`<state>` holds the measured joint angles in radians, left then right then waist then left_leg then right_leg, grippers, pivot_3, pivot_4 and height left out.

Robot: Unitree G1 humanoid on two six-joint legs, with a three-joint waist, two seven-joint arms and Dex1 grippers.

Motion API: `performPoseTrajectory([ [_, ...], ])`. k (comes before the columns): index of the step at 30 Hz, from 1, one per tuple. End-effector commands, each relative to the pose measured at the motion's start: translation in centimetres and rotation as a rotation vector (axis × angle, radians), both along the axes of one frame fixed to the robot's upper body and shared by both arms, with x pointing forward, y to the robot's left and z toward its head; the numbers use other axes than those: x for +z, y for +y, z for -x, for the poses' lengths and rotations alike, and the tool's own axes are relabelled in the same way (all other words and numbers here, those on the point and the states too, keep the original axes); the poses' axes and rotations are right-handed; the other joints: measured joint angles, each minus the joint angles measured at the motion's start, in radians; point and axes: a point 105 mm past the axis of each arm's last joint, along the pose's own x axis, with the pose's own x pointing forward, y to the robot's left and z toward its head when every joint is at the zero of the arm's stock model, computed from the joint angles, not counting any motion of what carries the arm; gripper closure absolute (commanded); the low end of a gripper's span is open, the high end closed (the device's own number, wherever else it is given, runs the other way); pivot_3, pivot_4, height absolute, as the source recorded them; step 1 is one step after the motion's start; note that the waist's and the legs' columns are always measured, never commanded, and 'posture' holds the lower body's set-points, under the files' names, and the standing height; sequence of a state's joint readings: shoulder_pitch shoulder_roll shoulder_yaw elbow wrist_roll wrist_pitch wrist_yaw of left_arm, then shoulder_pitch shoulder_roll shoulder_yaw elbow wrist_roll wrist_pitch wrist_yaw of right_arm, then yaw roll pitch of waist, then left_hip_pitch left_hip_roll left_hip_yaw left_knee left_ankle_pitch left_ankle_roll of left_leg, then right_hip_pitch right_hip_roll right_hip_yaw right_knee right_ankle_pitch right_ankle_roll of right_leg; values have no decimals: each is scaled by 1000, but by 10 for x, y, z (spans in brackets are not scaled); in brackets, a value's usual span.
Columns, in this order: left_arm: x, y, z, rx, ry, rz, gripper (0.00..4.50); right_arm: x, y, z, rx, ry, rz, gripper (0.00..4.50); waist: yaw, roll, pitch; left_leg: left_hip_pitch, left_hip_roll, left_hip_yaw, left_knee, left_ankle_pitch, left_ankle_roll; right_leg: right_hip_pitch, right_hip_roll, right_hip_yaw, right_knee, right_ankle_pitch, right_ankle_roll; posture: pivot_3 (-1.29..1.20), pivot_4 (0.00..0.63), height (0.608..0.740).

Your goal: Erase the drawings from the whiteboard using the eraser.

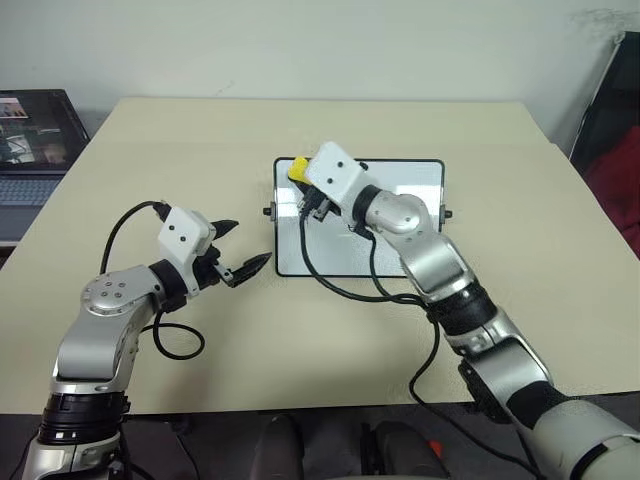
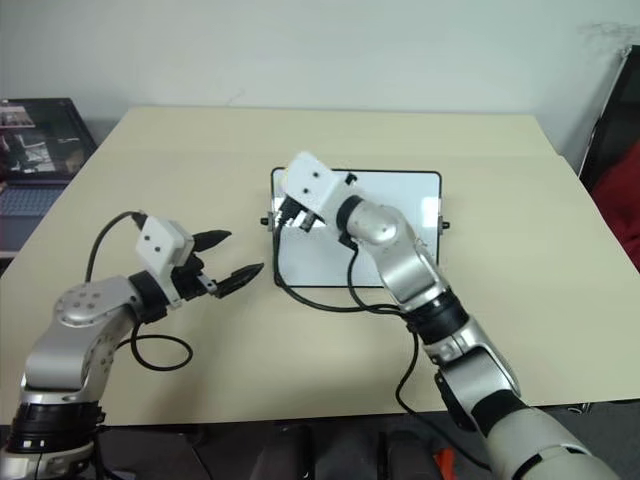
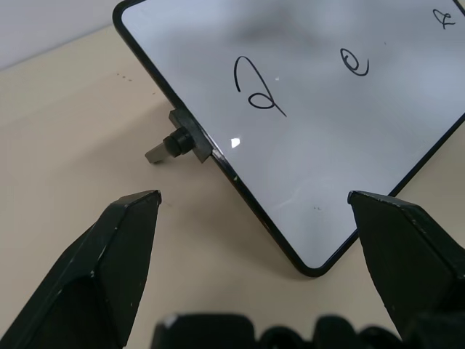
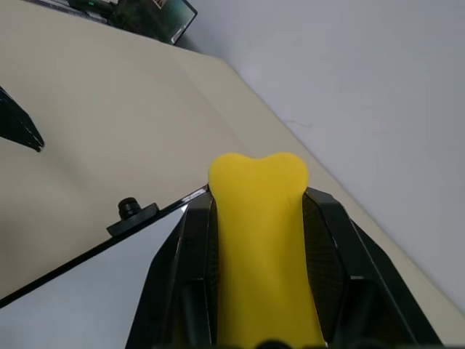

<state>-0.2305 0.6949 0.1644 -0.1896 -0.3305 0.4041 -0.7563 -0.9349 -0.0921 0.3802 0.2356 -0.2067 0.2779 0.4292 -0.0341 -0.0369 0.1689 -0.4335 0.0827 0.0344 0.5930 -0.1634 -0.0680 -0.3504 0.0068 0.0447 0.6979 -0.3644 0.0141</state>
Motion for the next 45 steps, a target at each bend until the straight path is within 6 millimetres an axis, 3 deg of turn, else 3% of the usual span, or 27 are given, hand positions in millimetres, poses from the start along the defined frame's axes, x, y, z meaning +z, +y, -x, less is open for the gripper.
performPoseTrajectory([
  [1,14,0,-1,0,-60,-18,0,9,11,0,32,-91,20,3252,1,0,0,0,0,0,0,0,0,0,0,0,0,0,0,0,150,740],
  [17,15,-5,2,-26,-55,-23,0,-16,9,-41,-53,-55,95,3253,0,0,0,0,1,0,0,0,0,0,0,0,1,0,0,0,150,740],
  [28,15,-3,3,-23,-54,-26,0,-76,-5,-47,-58,223,213,3254,0,0,0,4,1,-1,1,0,0,4,-1,-1,3,0,-1,0,150,740],
  [36,13,-3,2,-28,-51,-30,0,-118,-13,-36,-52,351,256,3254,1,-2,-3,21,0,-1,0,0,0,16,-2,-1,1,0,-1,0,150,740],
  [42,12,-1,2,-28,-46,-36,0,-109,-8,-32,-33,338,220,3254,1,-4,-4,23,0,-2,0,1,2,18,-3,-1,1,0,-1,0,150,740],
  [45,13,-1,2,-27,-46,-36,0,-79,-1,-27,5,278,152,3254,1,-4,-4,23,0,-2,0,1,2,17,-4,-1,1,0,-1,0,150,740],
])
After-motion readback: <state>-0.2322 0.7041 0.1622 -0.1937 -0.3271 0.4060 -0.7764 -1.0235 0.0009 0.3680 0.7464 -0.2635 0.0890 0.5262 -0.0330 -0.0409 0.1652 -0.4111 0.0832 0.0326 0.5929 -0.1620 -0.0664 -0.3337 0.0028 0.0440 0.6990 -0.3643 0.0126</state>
